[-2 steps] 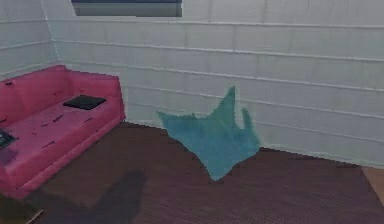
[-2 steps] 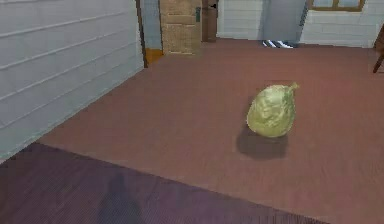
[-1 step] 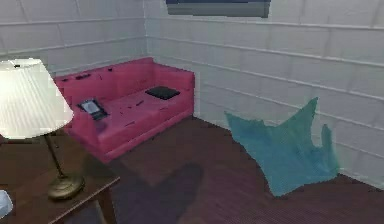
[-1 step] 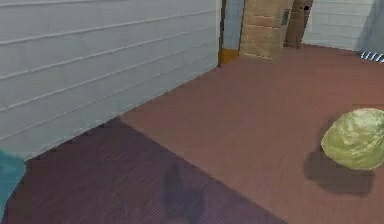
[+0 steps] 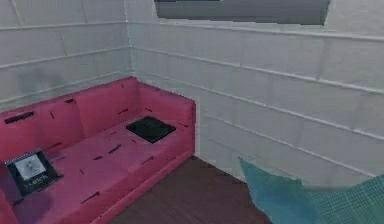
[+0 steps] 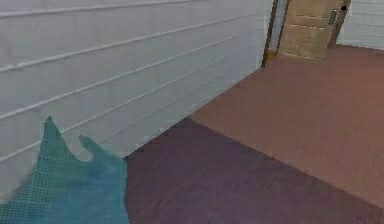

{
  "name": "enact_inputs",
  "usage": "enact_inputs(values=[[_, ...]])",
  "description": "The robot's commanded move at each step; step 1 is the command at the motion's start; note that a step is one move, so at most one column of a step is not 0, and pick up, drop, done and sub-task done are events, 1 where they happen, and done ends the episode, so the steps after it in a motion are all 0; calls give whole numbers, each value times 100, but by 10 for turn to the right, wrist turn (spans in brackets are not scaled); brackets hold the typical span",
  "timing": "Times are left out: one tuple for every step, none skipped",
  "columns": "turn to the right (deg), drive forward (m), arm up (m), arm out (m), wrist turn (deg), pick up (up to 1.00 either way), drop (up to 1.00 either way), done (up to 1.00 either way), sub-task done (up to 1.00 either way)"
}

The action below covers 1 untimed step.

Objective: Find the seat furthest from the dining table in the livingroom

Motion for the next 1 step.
enact_inputs(values=[[-330,0,0,0,0,0,0,0,0]])
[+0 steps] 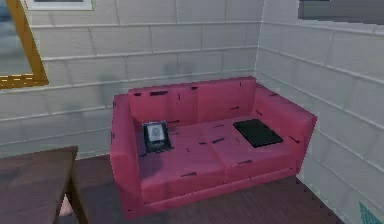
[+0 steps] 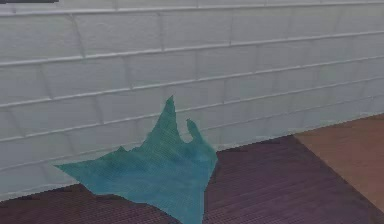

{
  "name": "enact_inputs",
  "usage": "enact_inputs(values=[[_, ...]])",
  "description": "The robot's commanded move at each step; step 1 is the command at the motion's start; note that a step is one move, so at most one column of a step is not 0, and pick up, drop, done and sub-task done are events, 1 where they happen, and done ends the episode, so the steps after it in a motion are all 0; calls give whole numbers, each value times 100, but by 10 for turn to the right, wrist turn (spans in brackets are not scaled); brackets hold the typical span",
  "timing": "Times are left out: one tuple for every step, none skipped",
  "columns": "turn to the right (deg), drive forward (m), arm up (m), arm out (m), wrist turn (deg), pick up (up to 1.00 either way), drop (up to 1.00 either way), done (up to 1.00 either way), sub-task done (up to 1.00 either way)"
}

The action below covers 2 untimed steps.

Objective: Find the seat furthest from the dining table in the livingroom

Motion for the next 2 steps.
enact_inputs(values=[[0,35,0,0,0,0,0,0,0],[0,0,0,0,0,0,0,100,0]])
